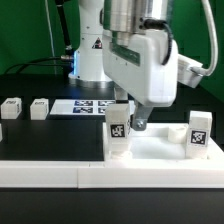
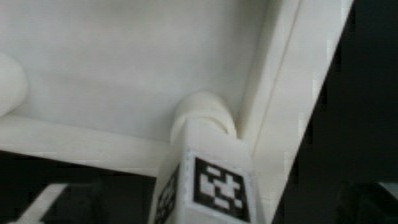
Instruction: Assemble square table
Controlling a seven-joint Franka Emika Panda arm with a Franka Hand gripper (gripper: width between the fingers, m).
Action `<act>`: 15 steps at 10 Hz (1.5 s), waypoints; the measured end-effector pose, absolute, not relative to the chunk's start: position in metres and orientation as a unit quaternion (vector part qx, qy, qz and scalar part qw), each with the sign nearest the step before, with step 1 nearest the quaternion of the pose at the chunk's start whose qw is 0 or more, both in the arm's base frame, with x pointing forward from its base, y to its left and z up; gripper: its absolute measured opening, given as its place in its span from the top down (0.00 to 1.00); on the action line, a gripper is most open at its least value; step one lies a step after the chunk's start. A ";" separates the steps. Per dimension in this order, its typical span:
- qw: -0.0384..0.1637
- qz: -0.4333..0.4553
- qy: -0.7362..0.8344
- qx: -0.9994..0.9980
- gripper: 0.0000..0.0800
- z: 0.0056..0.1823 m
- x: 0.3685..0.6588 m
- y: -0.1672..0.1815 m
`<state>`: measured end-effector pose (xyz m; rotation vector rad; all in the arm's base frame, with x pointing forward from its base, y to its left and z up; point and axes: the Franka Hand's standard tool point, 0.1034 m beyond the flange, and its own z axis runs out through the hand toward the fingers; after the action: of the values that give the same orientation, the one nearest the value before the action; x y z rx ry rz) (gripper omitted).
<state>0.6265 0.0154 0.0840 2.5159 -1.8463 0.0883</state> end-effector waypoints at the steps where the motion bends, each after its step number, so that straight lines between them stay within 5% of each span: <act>1: 0.010 0.028 -0.573 0.819 0.19 0.084 0.627 0.015; 6: 0.016 0.026 -0.409 0.912 0.19 0.084 0.627 0.014; 10: -0.016 0.081 -0.238 0.968 0.19 0.090 0.603 -0.003; 15: -0.034 0.050 -0.040 0.997 0.19 0.101 0.618 -0.008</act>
Offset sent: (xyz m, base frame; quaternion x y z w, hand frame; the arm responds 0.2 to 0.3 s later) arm 0.0000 0.0000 0.0000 0.0000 0.0000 -0.1938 0.9810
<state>0.6183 -0.0078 0.1010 3.2037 -0.1291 0.1599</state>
